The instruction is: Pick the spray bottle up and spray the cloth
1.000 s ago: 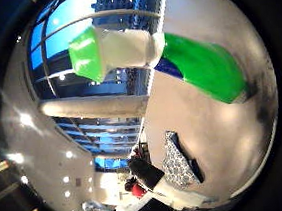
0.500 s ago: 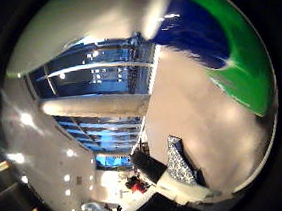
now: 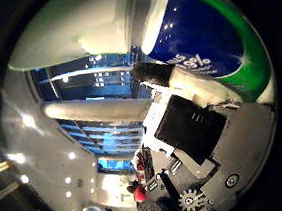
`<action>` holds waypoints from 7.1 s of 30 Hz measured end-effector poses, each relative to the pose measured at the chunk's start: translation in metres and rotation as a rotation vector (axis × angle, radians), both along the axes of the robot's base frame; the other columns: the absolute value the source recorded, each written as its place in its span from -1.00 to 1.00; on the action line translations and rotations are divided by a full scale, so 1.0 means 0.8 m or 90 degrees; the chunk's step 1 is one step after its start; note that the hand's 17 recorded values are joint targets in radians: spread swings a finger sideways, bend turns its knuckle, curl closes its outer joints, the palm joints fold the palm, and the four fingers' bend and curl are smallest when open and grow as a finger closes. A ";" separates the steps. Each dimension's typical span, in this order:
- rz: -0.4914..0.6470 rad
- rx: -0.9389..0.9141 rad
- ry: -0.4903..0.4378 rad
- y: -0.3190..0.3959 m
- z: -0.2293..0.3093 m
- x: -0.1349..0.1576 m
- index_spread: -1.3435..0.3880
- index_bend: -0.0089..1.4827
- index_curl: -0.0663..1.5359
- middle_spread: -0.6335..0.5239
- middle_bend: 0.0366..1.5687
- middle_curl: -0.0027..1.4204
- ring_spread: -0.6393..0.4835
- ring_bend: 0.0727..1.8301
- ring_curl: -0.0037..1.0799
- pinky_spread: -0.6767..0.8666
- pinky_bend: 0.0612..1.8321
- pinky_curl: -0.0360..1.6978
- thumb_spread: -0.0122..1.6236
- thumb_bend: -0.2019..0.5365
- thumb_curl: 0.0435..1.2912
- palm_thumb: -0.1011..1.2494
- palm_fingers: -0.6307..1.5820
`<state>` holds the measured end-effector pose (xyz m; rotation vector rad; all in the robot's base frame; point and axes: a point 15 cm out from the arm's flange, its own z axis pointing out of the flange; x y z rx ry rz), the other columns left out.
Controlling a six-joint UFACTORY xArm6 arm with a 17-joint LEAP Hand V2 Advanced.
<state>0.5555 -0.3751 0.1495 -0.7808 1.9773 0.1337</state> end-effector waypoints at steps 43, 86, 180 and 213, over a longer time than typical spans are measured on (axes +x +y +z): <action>0.428 -0.253 0.162 0.145 0.249 -0.113 0.33 0.54 -0.04 -0.02 0.71 -0.16 -0.12 0.59 0.05 -0.32 0.16 0.40 -0.11 -0.50 0.21 0.75 0.65; 0.682 -0.851 0.320 0.518 0.103 -0.109 0.32 0.52 -0.01 -0.04 0.71 -0.16 -0.12 0.60 0.04 -0.34 0.07 0.59 -0.20 -0.51 0.34 0.71 0.65; 0.622 -0.120 -0.181 0.826 0.052 0.078 0.31 0.48 0.02 -0.03 0.69 -0.16 -0.10 0.58 0.03 -0.40 0.06 0.52 -0.14 -0.51 0.35 0.57 0.66; 0.751 -0.234 -0.089 0.723 0.041 0.045 0.10 -0.81 -0.55 0.16 -0.78 -0.60 0.35 -0.63 -0.63 0.42 -0.57 -0.42 0.20 -0.54 -0.52 -0.04 -0.48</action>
